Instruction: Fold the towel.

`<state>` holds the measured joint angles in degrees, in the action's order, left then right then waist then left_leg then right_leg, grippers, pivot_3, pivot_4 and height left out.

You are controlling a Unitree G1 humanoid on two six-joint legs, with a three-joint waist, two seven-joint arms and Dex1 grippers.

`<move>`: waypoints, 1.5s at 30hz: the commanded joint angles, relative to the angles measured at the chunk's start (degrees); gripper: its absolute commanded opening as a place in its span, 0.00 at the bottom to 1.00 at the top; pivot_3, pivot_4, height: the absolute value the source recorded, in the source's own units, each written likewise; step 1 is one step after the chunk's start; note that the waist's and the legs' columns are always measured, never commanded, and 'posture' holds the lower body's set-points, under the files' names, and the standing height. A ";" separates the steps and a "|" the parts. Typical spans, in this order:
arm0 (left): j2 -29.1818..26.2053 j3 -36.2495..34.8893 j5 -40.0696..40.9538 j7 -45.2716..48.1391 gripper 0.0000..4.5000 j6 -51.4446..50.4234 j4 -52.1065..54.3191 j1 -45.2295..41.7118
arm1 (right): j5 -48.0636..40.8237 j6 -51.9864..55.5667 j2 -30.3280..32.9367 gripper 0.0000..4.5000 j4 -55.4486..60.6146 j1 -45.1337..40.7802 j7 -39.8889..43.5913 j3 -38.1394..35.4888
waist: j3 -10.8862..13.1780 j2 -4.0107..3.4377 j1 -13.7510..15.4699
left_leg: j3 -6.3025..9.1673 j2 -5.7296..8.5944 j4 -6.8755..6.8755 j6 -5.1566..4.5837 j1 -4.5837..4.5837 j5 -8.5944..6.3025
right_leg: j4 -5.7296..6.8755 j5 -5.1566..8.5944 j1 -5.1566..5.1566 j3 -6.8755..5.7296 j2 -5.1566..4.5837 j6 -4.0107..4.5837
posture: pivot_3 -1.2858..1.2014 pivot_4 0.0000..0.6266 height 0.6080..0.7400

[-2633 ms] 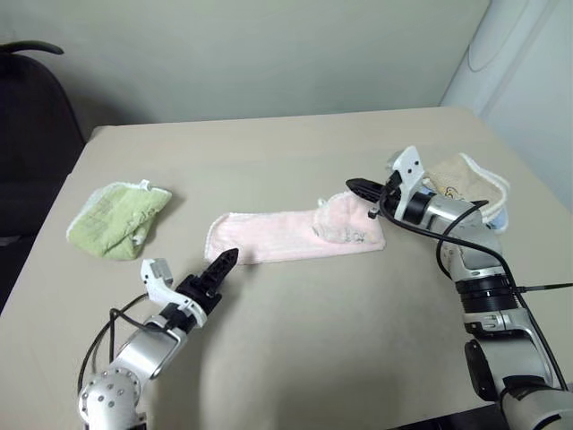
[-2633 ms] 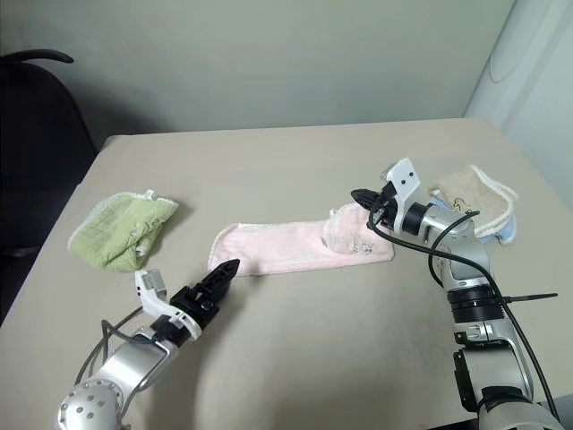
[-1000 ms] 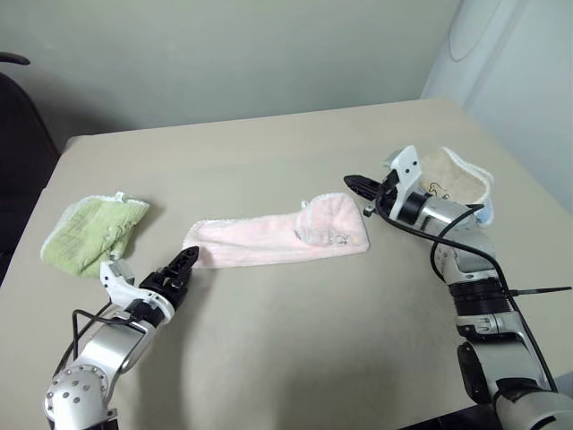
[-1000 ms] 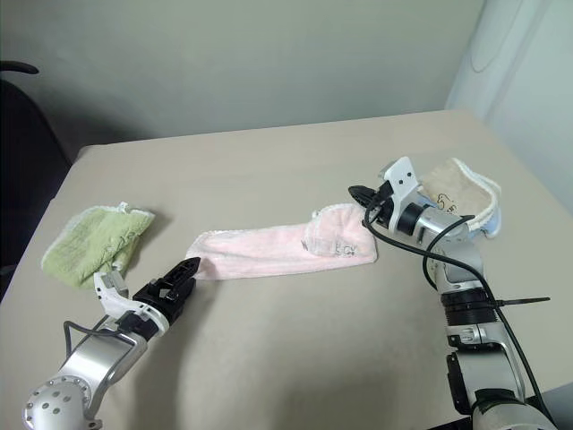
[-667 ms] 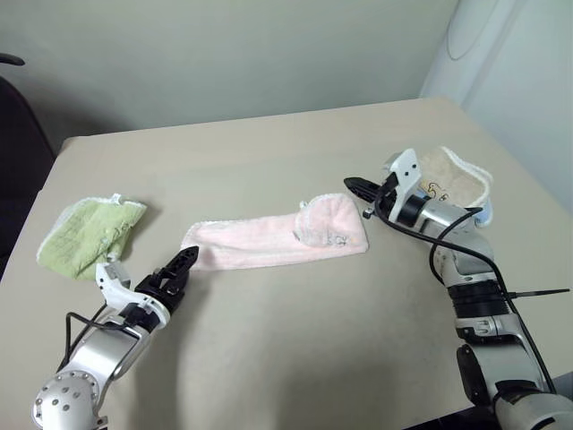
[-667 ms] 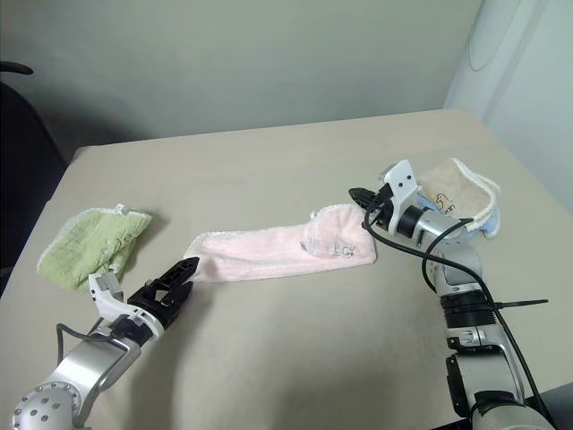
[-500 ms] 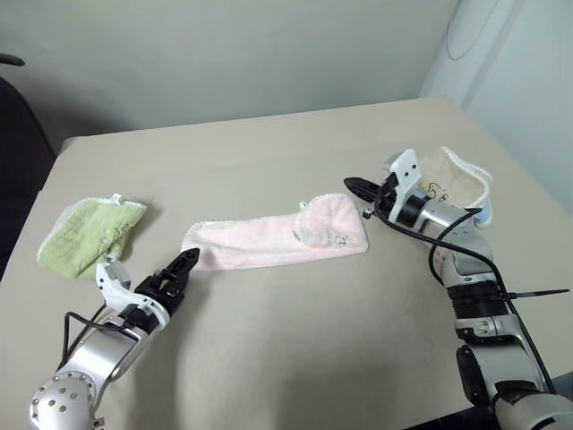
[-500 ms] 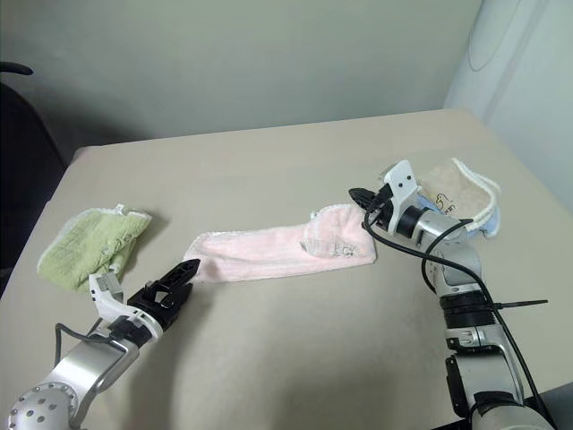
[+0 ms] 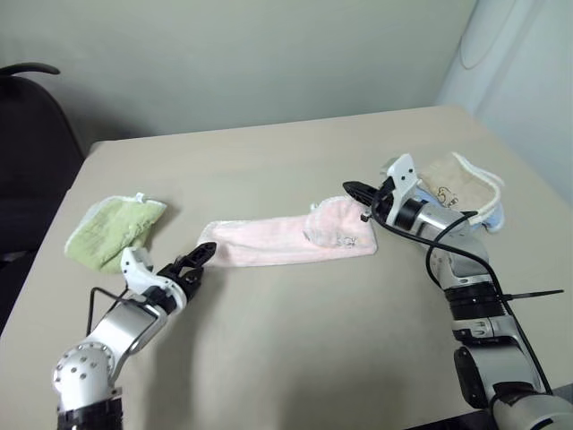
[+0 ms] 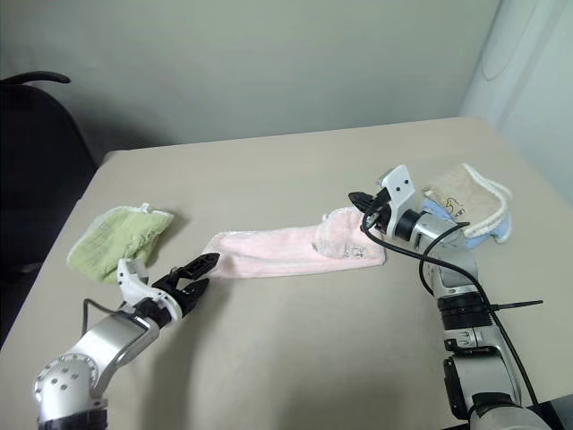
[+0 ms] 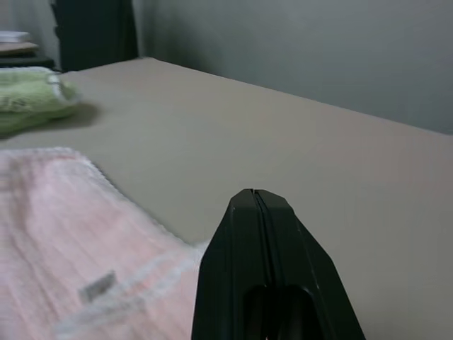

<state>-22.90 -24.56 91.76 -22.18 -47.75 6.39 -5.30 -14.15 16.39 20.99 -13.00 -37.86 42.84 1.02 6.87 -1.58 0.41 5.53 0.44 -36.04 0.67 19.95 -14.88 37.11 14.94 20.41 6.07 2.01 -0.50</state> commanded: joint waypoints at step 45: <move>-4.50 6.21 -5.18 6.49 0.00 -5.33 10.34 -16.10 | -0.15 -2.29 0.03 0.00 -0.21 -1.68 -2.80 -2.50 | 1.08 1.89 0.60 | -0.06 0.18 -0.47 0.65 2.14 0.54 | -0.16 -0.51 2.00 0.17 -0.10 -0.49 | 0.52 0.24 1.00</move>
<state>-26.51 -18.69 85.19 -15.43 -52.41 14.31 -20.31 -13.82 15.53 20.88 -14.09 -38.20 40.83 0.31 7.95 0.31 1.00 5.46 0.60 -36.49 1.31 22.09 -14.35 36.96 14.43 22.43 6.24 1.91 -0.99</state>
